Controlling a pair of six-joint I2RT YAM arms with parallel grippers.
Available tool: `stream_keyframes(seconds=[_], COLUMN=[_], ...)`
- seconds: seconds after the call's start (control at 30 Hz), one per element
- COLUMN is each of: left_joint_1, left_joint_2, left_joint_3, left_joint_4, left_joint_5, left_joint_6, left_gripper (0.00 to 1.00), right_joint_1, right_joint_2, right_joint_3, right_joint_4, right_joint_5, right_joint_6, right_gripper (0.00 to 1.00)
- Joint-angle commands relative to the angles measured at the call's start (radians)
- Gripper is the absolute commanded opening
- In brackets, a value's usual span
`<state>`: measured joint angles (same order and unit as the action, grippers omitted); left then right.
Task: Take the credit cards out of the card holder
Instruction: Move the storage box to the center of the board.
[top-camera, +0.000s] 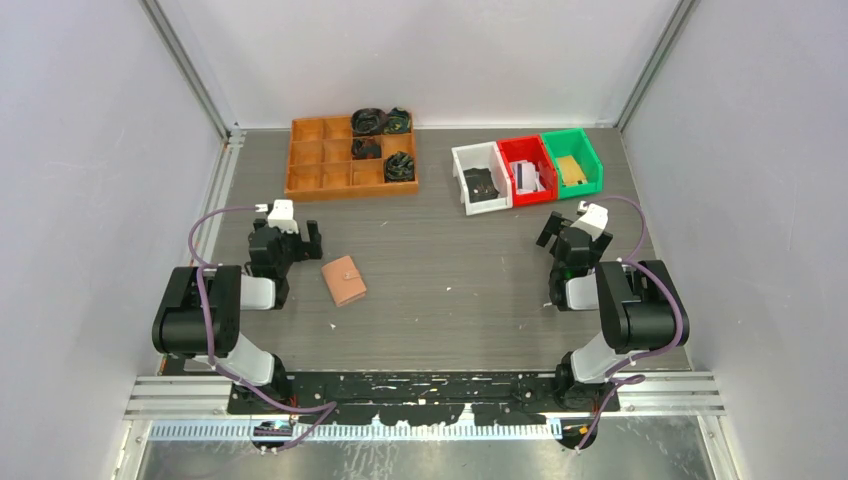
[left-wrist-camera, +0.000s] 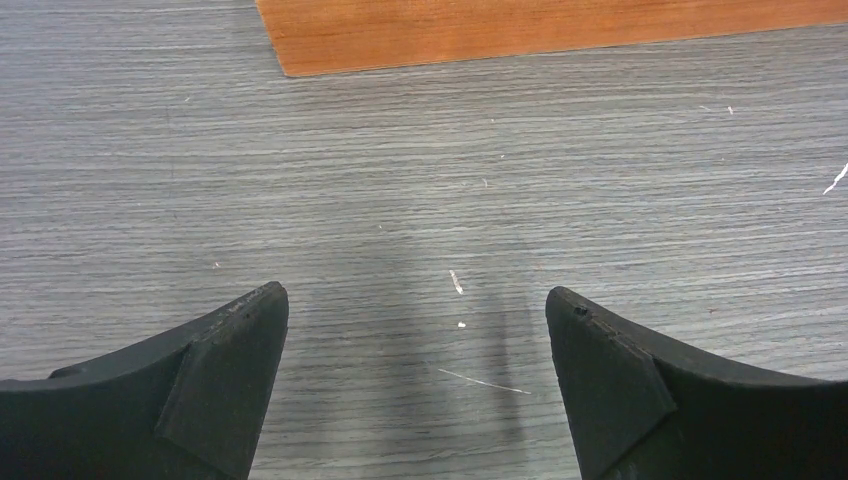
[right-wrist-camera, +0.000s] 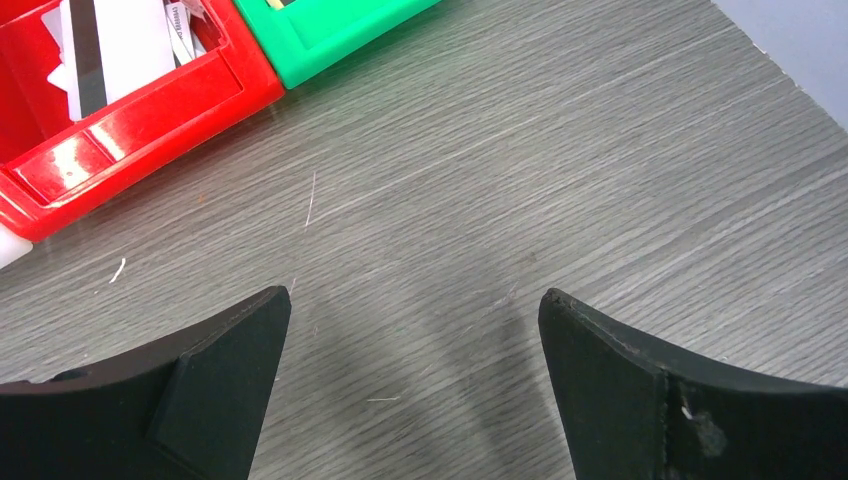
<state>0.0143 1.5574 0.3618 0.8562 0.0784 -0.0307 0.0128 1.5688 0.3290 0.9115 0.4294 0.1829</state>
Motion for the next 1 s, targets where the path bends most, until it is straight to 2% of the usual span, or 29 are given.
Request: stream_keyframes(seconds=[0.0,0.1,0.2,0.3,0.43,0.5,0.57,0.63,0.77,0.9,0.97], left_joint_1=[-0.004,-0.004,0.018,0.042,0.044,0.047,0.054,0.061,0.071,0.094,0.098], left_joint_2=[-0.008,-0.008,-0.018,-0.088,-0.222,-0.257,-0.283,-0.299,-0.304,-0.327,-0.341], left_joint_3=[0.013,0.013,0.012,0.027,0.202,0.297,0.384,0.474,0.648,0.721,0.716], left_joint_4=[0.060,0.063,0.065,0.000,-0.425,-0.630,-0.770,-0.915,-1.144,-1.252,-1.280], left_joint_5=[-0.014,0.010,0.045,0.118,0.097,0.102,0.139,0.174,0.208,0.269,0.317], left_joint_6=[-0.001,0.008,-0.003,-0.007,0.017,0.049,0.075,0.075,0.057,0.041,0.037], left_gripper=[1.00,1.00,1.00,1.00,1.00,1.00,1.00,1.00,1.00,1.00,1.00], right_joint_1=[0.001,0.001,0.000,0.004,0.004,0.003,0.001,-0.029,-0.068,-0.057,-0.041], right_joint_2=[-0.020,-0.031,-0.082,-0.222,-0.360,-0.388,-0.387,-0.347,-0.201,-0.036,0.056], right_joint_3=[0.019,0.014,0.029,0.114,0.221,0.307,0.440,0.576,0.796,0.975,1.044], right_joint_4=[0.039,0.049,-0.020,-0.301,-0.509,-0.605,-0.770,-0.895,-1.023,-1.131,-1.162], right_joint_5=[-0.009,0.023,0.060,0.171,0.138,0.175,0.178,0.070,-0.324,-0.406,-0.445], right_joint_6=[0.006,0.018,0.023,0.077,0.095,0.153,0.244,0.291,0.296,0.304,0.289], right_gripper=[0.99,0.99,1.00,1.00,1.00,1.00,1.00,0.99,0.99,0.99,0.91])
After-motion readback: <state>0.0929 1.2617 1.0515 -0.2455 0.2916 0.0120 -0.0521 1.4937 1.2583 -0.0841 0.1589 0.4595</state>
